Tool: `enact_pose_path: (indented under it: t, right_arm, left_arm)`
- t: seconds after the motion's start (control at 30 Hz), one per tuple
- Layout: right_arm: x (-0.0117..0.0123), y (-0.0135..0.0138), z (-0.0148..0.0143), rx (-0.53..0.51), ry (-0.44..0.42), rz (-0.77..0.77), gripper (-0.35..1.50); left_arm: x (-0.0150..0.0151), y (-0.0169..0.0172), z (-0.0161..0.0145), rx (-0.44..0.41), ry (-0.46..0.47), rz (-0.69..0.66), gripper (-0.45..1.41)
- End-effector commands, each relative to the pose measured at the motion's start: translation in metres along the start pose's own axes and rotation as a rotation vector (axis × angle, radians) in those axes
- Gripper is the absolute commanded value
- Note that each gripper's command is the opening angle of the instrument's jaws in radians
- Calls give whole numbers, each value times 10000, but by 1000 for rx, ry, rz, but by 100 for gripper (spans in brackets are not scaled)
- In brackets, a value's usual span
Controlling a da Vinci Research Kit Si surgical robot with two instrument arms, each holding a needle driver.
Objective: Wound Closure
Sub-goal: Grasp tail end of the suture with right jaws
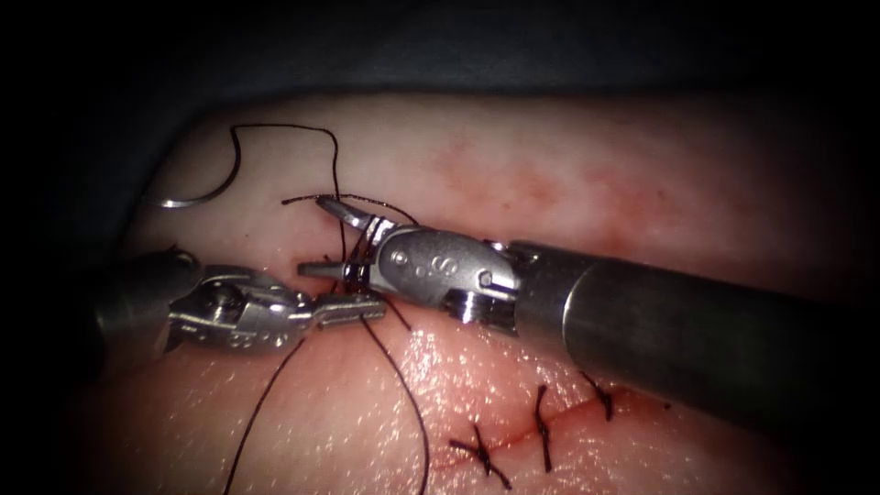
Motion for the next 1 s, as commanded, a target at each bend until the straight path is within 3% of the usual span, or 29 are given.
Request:
enact_pose_path:
  t: [0.03,0.23,0.67,0.83,0.87,0.9,0.93,0.97,1.0]
  right_arm:
    - [3,0,17,-6,-10,-9,89]
    - [-2,3,27,-47,-39,-39,89]
    - [1,-3,45,-115,-99,-238,64]
    - [0,-3,47,-158,-161,-331,73]
    - [0,-4,48,-172,-177,-350,68]
    - [0,-4,49,-172,-182,-357,51]
    - [0,-5,49,-166,-184,-364,19]
    - [-1,-6,49,-159,-189,-372,-28]
    - [-1,-8,49,-139,-195,-376,-35]
  left_arm:
    - [-4,-6,6,4,-1,1,-45]
    - [-10,-14,3,5,-10,-9,-45]
    - [-18,-14,4,4,-12,-17,-45]
    - [-18,-13,3,4,-12,-17,-45]
    - [-18,-13,3,4,-13,-17,-45]
    - [-18,-13,4,4,-13,-17,-45]
    - [-18,-13,4,4,-14,-17,-45]
    - [-18,-13,4,4,-14,-17,-45]
    - [-17,-13,4,4,-14,-17,-45]
